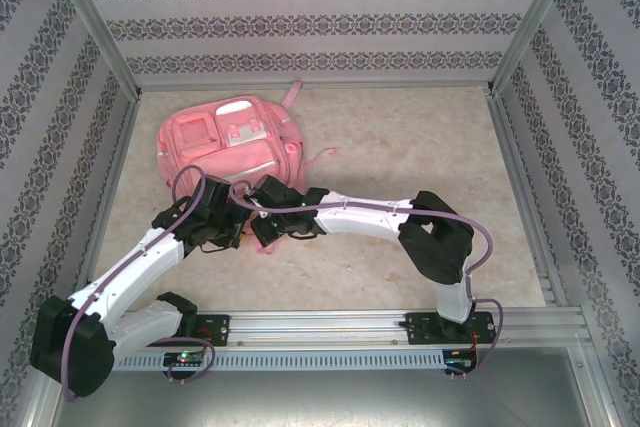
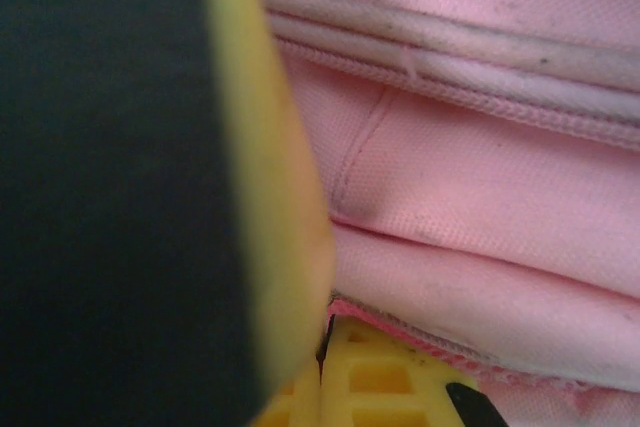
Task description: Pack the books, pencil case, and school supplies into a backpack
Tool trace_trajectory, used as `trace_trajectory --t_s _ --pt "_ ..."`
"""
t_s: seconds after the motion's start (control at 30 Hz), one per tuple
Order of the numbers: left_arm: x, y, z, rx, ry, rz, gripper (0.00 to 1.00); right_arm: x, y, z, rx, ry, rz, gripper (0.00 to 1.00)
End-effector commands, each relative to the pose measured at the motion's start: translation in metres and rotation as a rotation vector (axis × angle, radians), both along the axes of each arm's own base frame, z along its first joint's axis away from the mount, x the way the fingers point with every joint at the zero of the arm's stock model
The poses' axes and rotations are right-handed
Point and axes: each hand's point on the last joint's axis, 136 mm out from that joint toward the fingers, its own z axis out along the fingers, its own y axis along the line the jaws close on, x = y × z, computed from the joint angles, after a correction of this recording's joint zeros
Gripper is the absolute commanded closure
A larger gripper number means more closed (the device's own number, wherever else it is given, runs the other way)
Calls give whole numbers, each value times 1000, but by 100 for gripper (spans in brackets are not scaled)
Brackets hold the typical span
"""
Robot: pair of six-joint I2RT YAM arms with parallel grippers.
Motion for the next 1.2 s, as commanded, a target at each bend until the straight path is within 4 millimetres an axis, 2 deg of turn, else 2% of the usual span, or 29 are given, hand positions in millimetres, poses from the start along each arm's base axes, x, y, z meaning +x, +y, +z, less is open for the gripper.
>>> trace_trajectory --t_s 0.0,0.1,0.2,0.23,0.33,0.37,0.4,0.47,0.57,0.73,0.87,1.03,1.17 --pt "10 8 -2 37 -27 69 48 7 -9 13 23 -11 -38 100" --pt "9 17 -7 78 -29 97 49 7 -12 10 20 -3 -48 100" --pt "10 24 -12 114 -42 112 57 8 -13 10 25 3 -55 100" --pt "10 25 -15 125 -36 114 62 8 -14 11 27 4 -55 100" --pt "9 27 -23 142 -19 113 91 9 -14 11 26 3 -59 100" --pt "8 28 -24 146 -15 112 98 10 -15 10 24 5 -60 100" --pt "7 29 -24 155 -9 112 100 11 -17 8 18 8 -65 100" --pt "4 34 -19 184 -10 106 100 16 -24 6 0 3 -72 100" --pt "-3 48 -8 251 -8 98 100 29 -45 1 -44 -32 -103 100" --pt "-19 68 2 291 -4 93 100 64 -81 -5 -118 -96 -157 100" --pt "-27 89 10 325 -20 82 100 93 -101 -7 -152 -116 -196 100" --pt "-29 114 12 272 26 76 100 119 -95 0 -162 -171 -158 100" --pt "-22 120 33 293 -34 40 100 152 -99 -13 -227 -217 -182 100"
